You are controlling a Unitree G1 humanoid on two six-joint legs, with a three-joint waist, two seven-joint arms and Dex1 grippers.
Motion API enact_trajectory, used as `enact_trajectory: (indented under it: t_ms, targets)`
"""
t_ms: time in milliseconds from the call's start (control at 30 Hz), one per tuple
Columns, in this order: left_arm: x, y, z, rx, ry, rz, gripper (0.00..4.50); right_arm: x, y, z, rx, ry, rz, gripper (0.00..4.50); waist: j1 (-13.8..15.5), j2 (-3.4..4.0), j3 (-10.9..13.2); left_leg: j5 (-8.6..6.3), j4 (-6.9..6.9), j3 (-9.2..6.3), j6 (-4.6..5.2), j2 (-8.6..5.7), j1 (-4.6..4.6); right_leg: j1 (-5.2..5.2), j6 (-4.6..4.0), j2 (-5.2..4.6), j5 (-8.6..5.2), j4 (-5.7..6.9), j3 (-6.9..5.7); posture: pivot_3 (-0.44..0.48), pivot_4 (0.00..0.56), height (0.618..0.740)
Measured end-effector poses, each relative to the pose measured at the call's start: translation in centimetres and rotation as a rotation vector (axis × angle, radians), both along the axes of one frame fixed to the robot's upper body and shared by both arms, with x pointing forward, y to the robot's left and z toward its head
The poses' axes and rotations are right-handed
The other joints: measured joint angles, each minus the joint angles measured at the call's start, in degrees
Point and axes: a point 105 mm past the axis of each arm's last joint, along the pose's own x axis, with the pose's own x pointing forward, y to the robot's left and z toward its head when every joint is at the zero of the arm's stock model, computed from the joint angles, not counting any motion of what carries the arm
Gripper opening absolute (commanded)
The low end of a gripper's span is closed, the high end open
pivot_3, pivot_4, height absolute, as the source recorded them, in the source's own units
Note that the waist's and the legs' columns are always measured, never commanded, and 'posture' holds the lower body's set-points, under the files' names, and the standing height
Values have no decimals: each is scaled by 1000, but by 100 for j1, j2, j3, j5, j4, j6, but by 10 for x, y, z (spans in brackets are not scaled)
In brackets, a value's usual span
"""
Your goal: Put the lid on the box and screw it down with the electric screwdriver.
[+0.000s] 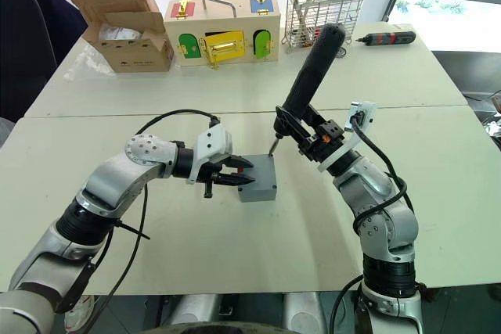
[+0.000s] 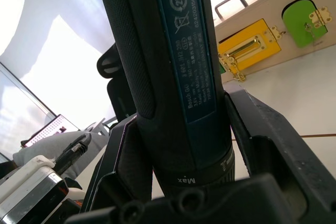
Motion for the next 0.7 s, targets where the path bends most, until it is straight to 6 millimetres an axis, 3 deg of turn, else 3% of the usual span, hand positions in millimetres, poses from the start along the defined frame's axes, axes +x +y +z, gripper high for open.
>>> enact_trajectory:
  t_ms: [467, 700]
  targets:
    - [-1, -2, 1, 9, -4, -17, 1534, 1, -5, -4, -13, 13, 1, 1864, 3, -1, 0, -1, 0, 0, 2, 0, 1, 2, 0, 0, 0, -1, 0, 0, 150, 730]
    - [-1, -5, -5, 38, -38, -34, 1534, -8, 22, -2, -243, -82, 88, 1864, -11, -22, -31, -5, -4, 3, 8, 3, 22, 19, 1, 2, -2, -6, 0, 0, 150, 730]
